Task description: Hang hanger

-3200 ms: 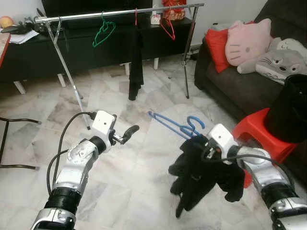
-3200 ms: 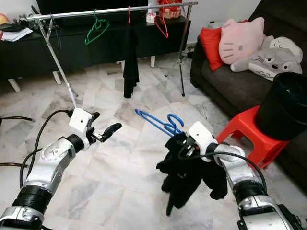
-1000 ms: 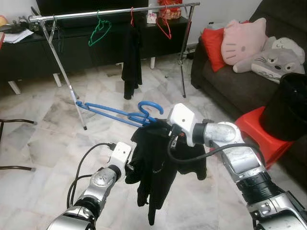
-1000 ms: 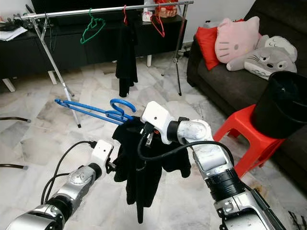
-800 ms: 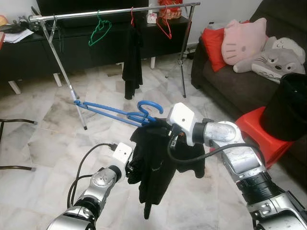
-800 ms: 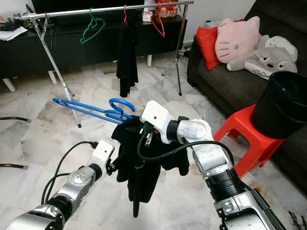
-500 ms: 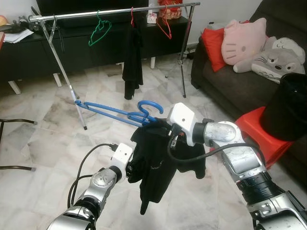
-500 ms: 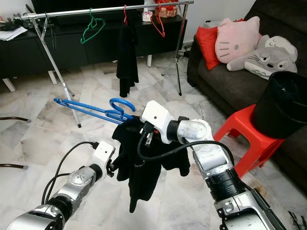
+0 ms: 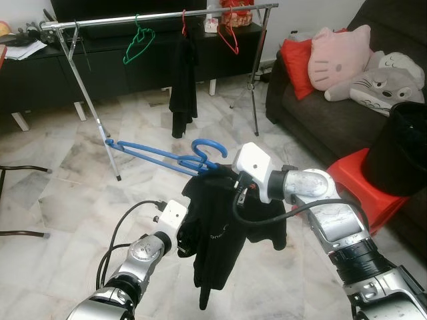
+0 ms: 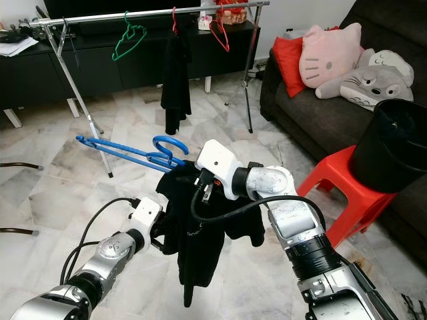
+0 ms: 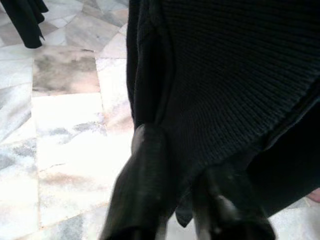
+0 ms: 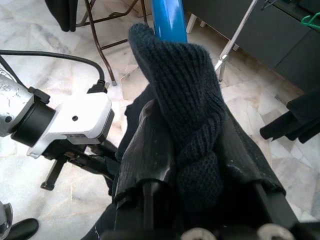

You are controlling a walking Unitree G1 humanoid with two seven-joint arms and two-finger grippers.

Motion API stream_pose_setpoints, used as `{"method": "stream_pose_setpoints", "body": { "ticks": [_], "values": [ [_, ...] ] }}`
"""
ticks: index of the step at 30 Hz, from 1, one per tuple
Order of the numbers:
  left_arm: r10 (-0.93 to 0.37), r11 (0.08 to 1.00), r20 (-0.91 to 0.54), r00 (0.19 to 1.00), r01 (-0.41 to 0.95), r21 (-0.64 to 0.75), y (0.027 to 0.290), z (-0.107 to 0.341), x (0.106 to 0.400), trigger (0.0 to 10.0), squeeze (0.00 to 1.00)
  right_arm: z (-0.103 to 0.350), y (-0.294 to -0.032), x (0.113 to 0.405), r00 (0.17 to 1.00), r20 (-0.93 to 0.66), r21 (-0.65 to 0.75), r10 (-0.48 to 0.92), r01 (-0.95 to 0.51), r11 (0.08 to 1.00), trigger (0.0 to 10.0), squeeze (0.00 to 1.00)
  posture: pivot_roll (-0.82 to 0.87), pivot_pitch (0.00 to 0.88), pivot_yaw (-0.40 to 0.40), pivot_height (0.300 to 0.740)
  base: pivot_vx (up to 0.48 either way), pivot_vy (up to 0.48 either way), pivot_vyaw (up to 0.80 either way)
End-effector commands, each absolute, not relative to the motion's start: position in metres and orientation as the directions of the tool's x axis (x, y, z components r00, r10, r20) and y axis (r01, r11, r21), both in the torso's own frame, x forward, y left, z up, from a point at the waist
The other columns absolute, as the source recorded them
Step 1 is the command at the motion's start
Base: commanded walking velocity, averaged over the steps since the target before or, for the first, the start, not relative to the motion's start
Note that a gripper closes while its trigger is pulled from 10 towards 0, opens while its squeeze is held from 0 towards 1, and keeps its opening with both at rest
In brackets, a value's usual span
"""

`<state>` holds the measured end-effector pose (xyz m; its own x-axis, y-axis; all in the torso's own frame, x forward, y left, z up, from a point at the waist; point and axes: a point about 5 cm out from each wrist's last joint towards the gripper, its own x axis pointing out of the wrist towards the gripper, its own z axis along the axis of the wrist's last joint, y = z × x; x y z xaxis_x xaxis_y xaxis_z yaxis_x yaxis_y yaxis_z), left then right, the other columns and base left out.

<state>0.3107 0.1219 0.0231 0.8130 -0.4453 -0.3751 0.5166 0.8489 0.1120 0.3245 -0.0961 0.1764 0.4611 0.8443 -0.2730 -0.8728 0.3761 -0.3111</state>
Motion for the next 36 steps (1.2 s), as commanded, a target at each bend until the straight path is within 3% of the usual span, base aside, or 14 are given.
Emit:
{"method": "stream_pose_setpoints", "body": {
  "ticks": [1, 15, 18, 19, 20, 21, 28, 36],
  "values": [
    [-0.466, 0.829, -0.401, 0.789, 0.548, 0.114, 0.118, 0.018, 0.307, 0.0, 0.00, 0.186, -0.093, 0.324, 0.460, -0.239, -0.333, 0.855, -0.866, 0.373, 0.0, 0.00, -0.11, 0.000, -0.064, 0.740, 0.000, 0.000, 0.00],
    [-0.442, 0.846, -0.423, 0.791, 0.525, 0.097, 0.125, 0.013, 0.303, 0.0, 0.00, 0.173, -0.098, 0.319, 0.451, -0.271, -0.319, 0.850, -0.876, 0.363, 0.0, 0.00, -0.11, 0.000, -0.061, 0.740, 0.000, 0.000, 0.00],
    [-0.382, 0.865, -0.460, 0.802, 0.486, 0.130, 0.134, 0.008, 0.301, 0.1, 0.00, 0.166, -0.109, 0.317, 0.448, -0.300, -0.309, 0.842, -0.881, 0.359, 0.0, 0.00, -0.11, 0.000, -0.060, 0.740, 0.000, 0.000, 0.00],
    [-0.349, 0.880, -0.472, 0.809, 0.456, 0.131, 0.138, 0.006, 0.300, 2.6, 0.00, 0.163, -0.114, 0.316, 0.449, -0.311, -0.303, 0.838, -0.882, 0.360, 0.0, 0.00, -0.11, 0.000, -0.060, 0.740, 0.000, 0.000, 0.00],
    [-0.330, 0.888, -0.476, 0.815, 0.439, 0.136, 0.141, 0.005, 0.300, 9.3, 0.00, 0.161, -0.118, 0.315, 0.445, -0.326, -0.301, 0.834, -0.885, 0.355, 0.0, 0.00, -0.11, 0.000, -0.059, 0.740, 0.000, 0.000, 0.00],
    [-0.313, 0.892, -0.480, 0.820, 0.428, 0.148, 0.144, 0.005, 0.300, 10.0, 0.00, 0.159, -0.123, 0.314, 0.439, -0.341, -0.299, 0.831, -0.889, 0.347, 0.0, 0.00, -0.11, 0.000, -0.059, 0.740, 0.000, 0.000, 0.00],
    [-0.272, 0.896, -0.521, 0.809, 0.411, 0.169, 0.159, -0.006, 0.288, 10.0, 0.00, 0.135, -0.151, 0.302, 0.411, -0.467, -0.306, 0.783, -0.906, 0.293, 0.0, 0.00, -0.11, 0.000, -0.057, 0.740, 0.000, 0.000, 0.00],
    [-0.273, 0.894, -0.533, 0.801, 0.415, 0.165, 0.160, -0.012, 0.281, 10.0, 0.00, 0.132, -0.162, 0.297, 0.437, -0.394, -0.268, 0.808, -0.896, 0.354, 0.0, 0.00, -0.11, 0.000, -0.062, 0.740, 0.000, 0.000, 0.00]
  ]
}}
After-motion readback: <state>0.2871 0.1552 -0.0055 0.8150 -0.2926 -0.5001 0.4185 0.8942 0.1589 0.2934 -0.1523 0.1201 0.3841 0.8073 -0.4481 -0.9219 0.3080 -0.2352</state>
